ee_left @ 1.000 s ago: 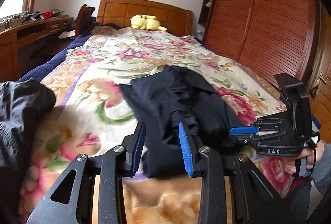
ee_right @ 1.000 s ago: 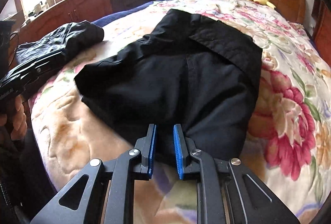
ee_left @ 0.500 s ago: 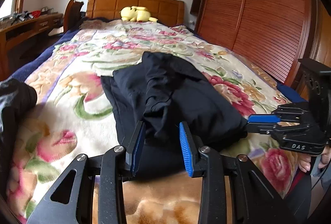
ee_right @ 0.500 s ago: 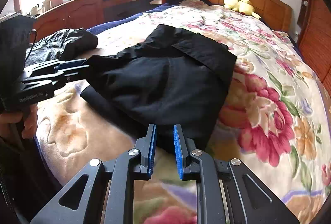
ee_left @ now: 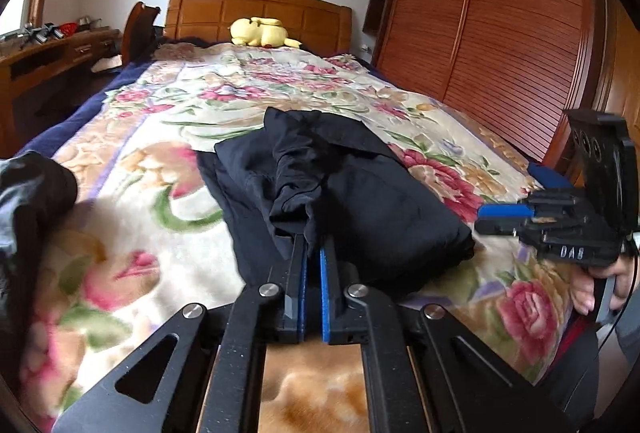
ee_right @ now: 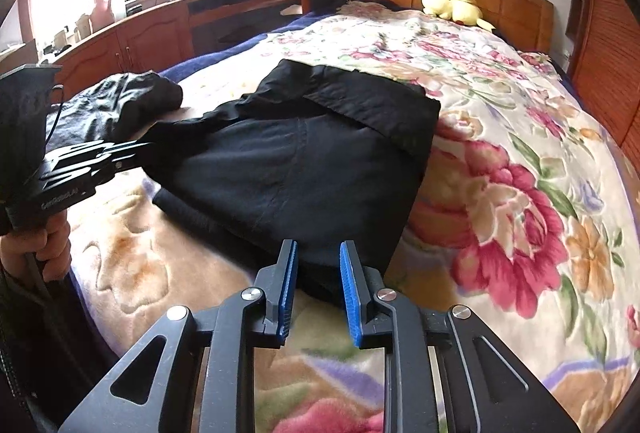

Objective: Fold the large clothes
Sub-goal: 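Close the left gripper on the folded black coat edge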

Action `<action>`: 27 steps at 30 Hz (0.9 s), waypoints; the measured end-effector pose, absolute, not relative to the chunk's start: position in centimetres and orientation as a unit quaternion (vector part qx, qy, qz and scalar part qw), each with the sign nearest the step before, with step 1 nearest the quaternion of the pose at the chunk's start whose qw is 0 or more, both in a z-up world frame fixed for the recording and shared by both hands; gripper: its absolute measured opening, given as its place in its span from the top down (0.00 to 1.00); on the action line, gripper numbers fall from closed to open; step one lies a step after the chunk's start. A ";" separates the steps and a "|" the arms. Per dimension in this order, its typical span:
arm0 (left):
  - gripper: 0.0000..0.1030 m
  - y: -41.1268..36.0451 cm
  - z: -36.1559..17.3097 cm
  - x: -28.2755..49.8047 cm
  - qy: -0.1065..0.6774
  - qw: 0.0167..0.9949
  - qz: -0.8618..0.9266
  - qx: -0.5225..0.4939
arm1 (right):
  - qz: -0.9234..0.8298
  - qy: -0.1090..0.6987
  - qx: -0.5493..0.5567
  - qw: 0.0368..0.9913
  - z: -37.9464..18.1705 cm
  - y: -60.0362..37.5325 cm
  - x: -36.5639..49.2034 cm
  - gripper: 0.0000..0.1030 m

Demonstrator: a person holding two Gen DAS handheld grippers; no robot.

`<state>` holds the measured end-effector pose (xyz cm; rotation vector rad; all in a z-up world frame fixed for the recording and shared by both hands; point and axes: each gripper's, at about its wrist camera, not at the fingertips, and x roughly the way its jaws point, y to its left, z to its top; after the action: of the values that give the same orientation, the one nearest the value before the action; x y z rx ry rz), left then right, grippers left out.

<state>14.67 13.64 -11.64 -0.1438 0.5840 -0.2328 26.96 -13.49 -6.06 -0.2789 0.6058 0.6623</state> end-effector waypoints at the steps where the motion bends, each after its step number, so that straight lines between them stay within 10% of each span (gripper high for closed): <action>1: 0.94 14.1 -11.8 14.4 0.289 0.949 -0.108 -0.069 | 0.320 0.289 -0.135 0.892 -5.9 -13.3 27.1 0.77; 27: 0.93 14.7 -14.2 15.8 0.344 0.934 -0.082 -0.044 | 0.315 0.313 -0.167 0.880 -10.7 -9.8 30.6 0.70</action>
<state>15.84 14.68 -14.17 -0.0892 0.7034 -0.1677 30.61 -9.81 -10.71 -0.3474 0.6515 0.6570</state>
